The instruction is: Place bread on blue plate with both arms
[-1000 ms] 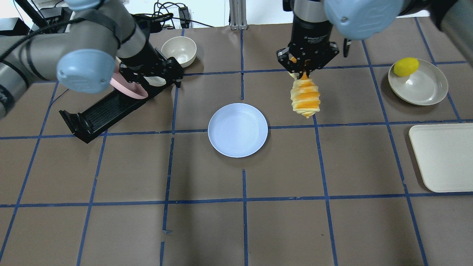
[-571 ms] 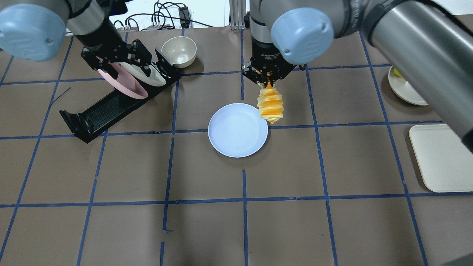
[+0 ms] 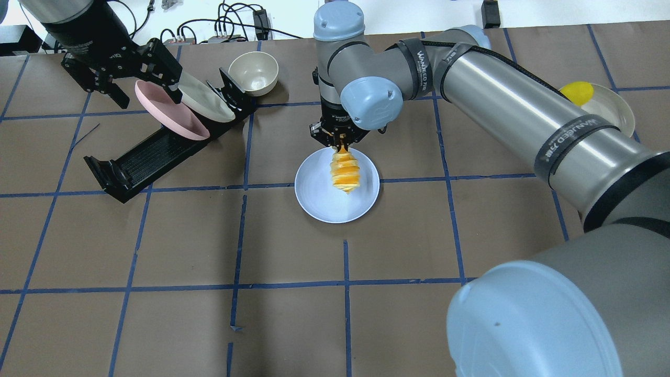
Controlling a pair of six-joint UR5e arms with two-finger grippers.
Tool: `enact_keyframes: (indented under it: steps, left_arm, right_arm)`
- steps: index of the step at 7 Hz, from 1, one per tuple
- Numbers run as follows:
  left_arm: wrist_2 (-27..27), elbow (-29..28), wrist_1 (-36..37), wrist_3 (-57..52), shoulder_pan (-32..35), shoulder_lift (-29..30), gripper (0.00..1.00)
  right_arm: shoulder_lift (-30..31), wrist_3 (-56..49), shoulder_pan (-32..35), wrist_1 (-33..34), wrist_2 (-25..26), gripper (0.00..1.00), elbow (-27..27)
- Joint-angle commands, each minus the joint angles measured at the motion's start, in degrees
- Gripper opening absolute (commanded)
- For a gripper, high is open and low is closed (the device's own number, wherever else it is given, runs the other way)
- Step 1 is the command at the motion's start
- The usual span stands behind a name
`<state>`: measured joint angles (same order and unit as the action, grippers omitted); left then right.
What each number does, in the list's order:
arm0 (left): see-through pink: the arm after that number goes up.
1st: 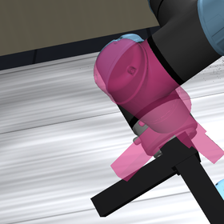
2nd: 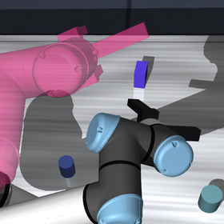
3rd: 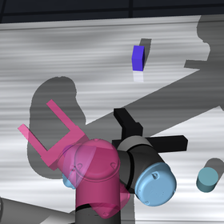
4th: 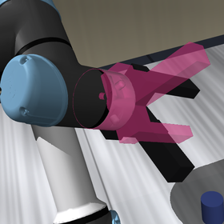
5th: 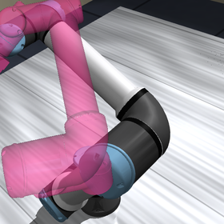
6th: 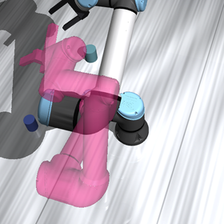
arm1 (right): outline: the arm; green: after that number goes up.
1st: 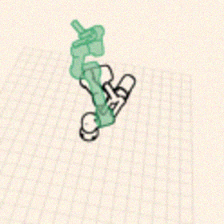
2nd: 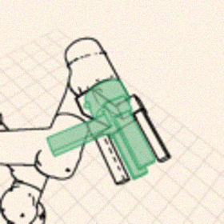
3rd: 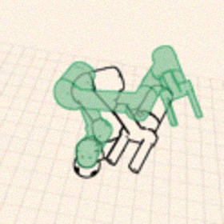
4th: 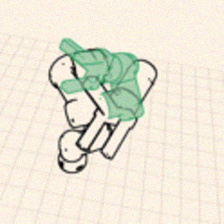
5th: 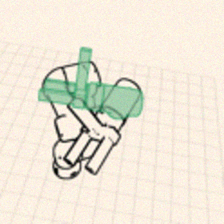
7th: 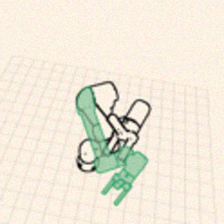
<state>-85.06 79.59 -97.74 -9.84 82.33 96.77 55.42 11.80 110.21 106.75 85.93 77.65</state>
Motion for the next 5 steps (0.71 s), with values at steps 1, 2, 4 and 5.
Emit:
enact_keyframes:
  steps: [1,2,4,5]
  left_arm:
    - [-0.28,0.22,-1.22,0.00,-0.15,-0.97,1.00]
    - [-0.28,0.22,-1.31,0.00,-0.15,-1.06,1.00]
    - [-0.98,0.22,-1.40,0.00,-0.24,-1.23,1.00]
    - [-1.42,0.22,-1.75,0.00,-0.33,-1.23,1.00]
  right_arm:
    - [-1.63,-0.11,0.26,1.34,-1.11,0.02,0.14]
    - [-1.46,-0.11,0.61,0.57,-1.11,0.05,0.49]
    - [-1.63,-0.20,0.79,0.56,-1.20,0.99,0.93]
    - [-1.46,-0.20,0.97,0.56,-1.20,1.00,1.02]
